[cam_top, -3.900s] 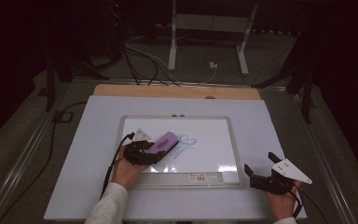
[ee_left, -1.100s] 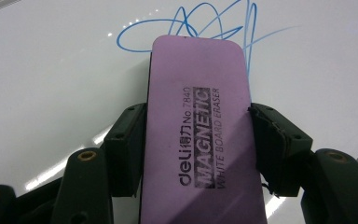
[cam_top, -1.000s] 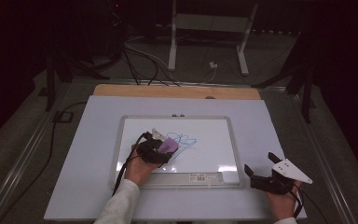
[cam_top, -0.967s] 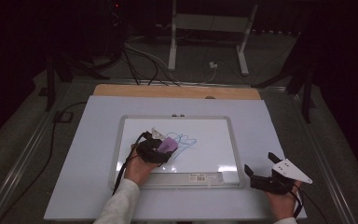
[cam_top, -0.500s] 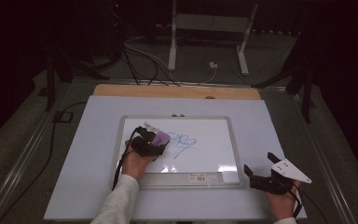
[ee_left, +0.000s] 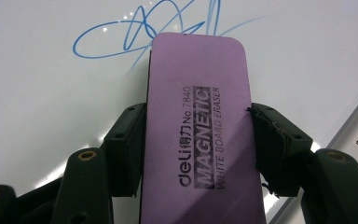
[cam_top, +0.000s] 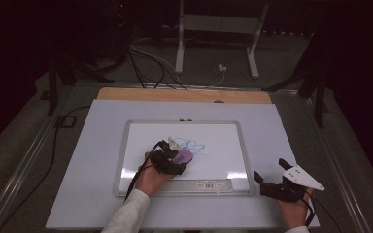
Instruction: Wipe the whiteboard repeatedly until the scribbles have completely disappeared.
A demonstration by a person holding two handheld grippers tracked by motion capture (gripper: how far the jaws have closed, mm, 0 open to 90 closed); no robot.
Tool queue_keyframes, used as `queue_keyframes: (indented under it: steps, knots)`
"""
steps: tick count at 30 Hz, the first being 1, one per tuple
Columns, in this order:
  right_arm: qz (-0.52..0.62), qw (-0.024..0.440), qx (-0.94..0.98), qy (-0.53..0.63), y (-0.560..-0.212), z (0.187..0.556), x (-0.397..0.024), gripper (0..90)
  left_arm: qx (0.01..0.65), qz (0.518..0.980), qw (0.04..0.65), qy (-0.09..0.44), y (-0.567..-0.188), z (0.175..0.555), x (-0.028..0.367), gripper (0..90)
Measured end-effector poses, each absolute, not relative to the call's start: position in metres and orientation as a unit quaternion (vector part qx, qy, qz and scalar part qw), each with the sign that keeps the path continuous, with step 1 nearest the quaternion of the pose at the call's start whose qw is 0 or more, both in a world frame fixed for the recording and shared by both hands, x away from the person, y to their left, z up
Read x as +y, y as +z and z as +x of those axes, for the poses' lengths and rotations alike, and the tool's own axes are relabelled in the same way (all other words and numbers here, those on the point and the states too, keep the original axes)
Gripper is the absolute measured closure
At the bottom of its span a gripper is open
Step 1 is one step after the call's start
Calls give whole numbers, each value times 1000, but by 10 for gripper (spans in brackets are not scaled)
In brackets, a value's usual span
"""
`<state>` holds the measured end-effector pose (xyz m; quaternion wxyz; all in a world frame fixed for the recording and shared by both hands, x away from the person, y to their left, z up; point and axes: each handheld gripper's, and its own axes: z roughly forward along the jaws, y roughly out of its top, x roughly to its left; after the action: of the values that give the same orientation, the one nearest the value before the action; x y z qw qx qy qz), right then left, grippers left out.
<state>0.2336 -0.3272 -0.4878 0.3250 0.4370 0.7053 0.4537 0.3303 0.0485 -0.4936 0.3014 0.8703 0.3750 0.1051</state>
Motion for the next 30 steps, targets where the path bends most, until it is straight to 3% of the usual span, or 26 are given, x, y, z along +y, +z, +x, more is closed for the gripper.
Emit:
queue_keyframes:
  steps: [8, 11, 18, 23, 30]
  knots:
    - [439, 325, 703, 455, -487, 233, -329, 3, 424, 847, 282, 151, -494, 350, 66, 417]
    - [438, 326, 704, 455, -487, 233, -328, 3, 444, 836, 287, 144, -495, 356, 71, 417]
    - [437, 326, 705, 454, -488, 234, -328, 3, 420, 849, 297, 125, -495, 348, 57, 417]
    - [437, 326, 705, 454, -488, 234, -327, 3, 368, 869, 314, 101, -496, 337, 39, 416]
    - [438, 327, 703, 455, -487, 233, -329, 3, 403, 857, 296, 125, -495, 350, 51, 417]
